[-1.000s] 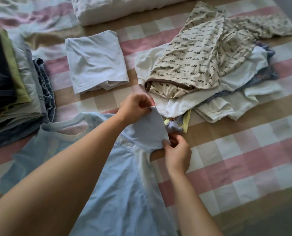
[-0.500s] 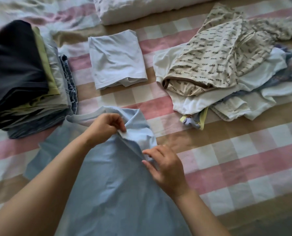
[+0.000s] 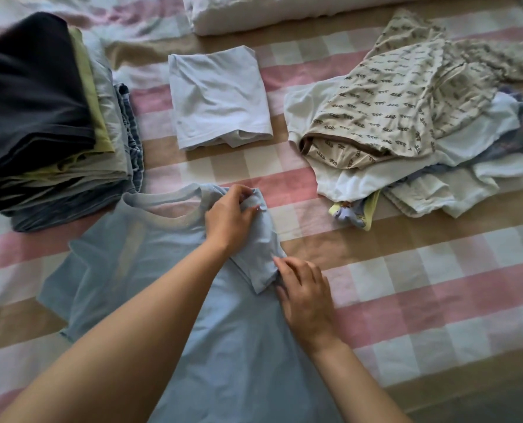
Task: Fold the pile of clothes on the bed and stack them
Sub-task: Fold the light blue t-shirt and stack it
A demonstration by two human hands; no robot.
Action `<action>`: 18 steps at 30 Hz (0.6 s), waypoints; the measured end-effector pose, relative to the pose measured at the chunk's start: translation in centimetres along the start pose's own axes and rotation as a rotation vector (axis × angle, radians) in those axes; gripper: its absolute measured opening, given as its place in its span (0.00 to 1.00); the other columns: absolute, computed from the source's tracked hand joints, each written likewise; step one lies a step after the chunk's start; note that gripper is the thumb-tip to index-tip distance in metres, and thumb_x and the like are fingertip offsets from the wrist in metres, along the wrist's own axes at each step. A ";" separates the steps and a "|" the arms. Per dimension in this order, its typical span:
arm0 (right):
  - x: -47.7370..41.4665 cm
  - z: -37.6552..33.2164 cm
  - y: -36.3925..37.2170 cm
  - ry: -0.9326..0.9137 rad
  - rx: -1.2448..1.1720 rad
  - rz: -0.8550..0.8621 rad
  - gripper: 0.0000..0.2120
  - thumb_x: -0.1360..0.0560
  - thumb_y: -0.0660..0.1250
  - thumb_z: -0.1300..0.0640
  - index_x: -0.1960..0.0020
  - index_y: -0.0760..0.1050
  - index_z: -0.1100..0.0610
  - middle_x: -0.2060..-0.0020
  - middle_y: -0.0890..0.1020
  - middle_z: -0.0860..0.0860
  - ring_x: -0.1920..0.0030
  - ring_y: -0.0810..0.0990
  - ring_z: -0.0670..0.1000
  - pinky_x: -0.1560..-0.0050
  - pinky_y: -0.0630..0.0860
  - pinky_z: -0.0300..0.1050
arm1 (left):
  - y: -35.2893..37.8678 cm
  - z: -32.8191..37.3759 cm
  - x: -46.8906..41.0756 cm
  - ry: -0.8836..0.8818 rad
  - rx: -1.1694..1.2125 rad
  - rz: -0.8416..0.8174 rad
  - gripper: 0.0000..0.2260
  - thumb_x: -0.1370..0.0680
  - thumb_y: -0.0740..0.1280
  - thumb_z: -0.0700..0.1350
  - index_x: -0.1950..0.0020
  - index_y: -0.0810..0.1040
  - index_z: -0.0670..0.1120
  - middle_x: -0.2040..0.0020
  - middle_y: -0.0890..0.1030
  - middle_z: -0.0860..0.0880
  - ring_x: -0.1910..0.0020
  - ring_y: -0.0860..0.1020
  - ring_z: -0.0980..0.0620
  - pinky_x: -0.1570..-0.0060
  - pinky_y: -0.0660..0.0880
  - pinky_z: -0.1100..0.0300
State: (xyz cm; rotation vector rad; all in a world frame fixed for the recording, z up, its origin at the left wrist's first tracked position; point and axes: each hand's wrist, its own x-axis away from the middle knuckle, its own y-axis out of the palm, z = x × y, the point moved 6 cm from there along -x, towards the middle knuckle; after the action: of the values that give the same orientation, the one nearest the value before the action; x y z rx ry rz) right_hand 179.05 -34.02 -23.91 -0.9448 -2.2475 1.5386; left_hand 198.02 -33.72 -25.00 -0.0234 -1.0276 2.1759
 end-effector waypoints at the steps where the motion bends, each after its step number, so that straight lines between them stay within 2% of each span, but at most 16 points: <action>1: -0.1 0.0 0.0 -0.013 0.036 0.015 0.16 0.33 0.68 0.59 0.46 0.80 0.55 0.51 0.81 0.52 0.50 0.71 0.51 0.58 0.75 0.46 | -0.1 0.1 -0.4 -0.004 0.043 0.012 0.09 0.25 0.67 0.43 0.45 0.76 0.46 0.48 0.80 0.47 0.47 0.77 0.46 0.46 0.72 0.52; 2: -0.2 0.1 0.0 -0.028 0.071 0.025 0.13 0.31 0.66 0.59 0.48 0.81 0.54 0.53 0.82 0.52 0.51 0.71 0.51 0.59 0.74 0.45 | -0.3 0.2 -0.6 0.002 0.056 0.025 0.08 0.25 0.66 0.41 0.46 0.77 0.45 0.49 0.80 0.47 0.47 0.77 0.46 0.47 0.73 0.52; 4: -0.2 0.2 -0.2 -0.036 0.104 0.040 0.15 0.30 0.60 0.59 0.49 0.82 0.53 0.53 0.82 0.52 0.51 0.73 0.52 0.59 0.74 0.45 | -0.7 0.4 -0.5 0.060 -0.013 0.078 0.09 0.25 0.67 0.39 0.45 0.77 0.43 0.47 0.78 0.45 0.47 0.76 0.44 0.47 0.72 0.49; 7: 0.6 -0.3 0.0 -0.060 0.075 0.021 0.19 0.30 0.57 0.59 0.44 0.80 0.55 0.44 0.80 0.55 0.42 0.72 0.54 0.48 0.72 0.50 | -1.1 0.7 1.5 0.260 -0.209 0.189 0.16 0.25 0.66 0.41 0.38 0.75 0.44 0.40 0.75 0.42 0.40 0.70 0.40 0.43 0.68 0.47; 9: 1.1 -1.2 0.5 -0.109 0.081 -0.049 0.21 0.30 0.56 0.58 0.40 0.78 0.55 0.39 0.78 0.53 0.36 0.71 0.54 0.40 0.66 0.51 | -0.5 0.1 3.3 0.374 -0.294 0.145 0.20 0.25 0.64 0.45 0.33 0.72 0.47 0.34 0.72 0.43 0.35 0.68 0.41 0.39 0.63 0.48; 11: 1.5 -1.6 0.8 -0.116 0.117 -0.113 0.20 0.30 0.57 0.55 0.41 0.78 0.53 0.39 0.78 0.51 0.36 0.74 0.52 0.39 0.64 0.52 | 0.7 -1.2 4.3 0.381 -0.452 0.018 0.22 0.23 0.62 0.48 0.29 0.67 0.51 0.28 0.65 0.46 0.29 0.62 0.44 0.33 0.54 0.50; 13: 1.4 -1.8 0.6 -0.085 0.135 -0.120 0.18 0.30 0.57 0.53 0.44 0.80 0.53 0.40 0.79 0.51 0.37 0.76 0.53 0.40 0.64 0.53 | 1.0 -2.4 4.6 0.352 -0.519 -0.031 0.21 0.21 0.59 0.49 0.27 0.63 0.54 0.25 0.59 0.49 0.26 0.56 0.48 0.30 0.48 0.52; 15: 0.9 -2.6 0.2 -0.075 0.092 -0.067 0.16 0.29 0.58 0.54 0.46 0.80 0.53 0.42 0.80 0.53 0.38 0.73 0.54 0.40 0.64 0.54 | -0.2 -2.6 5.1 0.345 -0.425 0.003 0.22 0.23 0.62 0.45 0.29 0.66 0.51 0.27 0.63 0.47 0.27 0.59 0.46 0.31 0.52 0.50; 18: -0.8 -5.8 -0.1 -0.158 -0.029 0.008 0.14 0.27 0.59 0.56 0.48 0.81 0.55 0.45 0.80 0.55 0.41 0.71 0.54 0.42 0.67 0.52 | -4.8 -4.4 6.4 0.254 -0.229 0.207 0.20 0.27 0.66 0.40 0.35 0.74 0.45 0.34 0.73 0.43 0.35 0.70 0.42 0.36 0.61 0.50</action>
State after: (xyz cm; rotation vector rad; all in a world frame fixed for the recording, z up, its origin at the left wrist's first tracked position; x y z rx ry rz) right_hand 182.75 -30.34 -21.32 -0.8691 -2.3815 1.6413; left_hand 197.49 -24.84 -22.99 -0.5202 -1.1599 2.1544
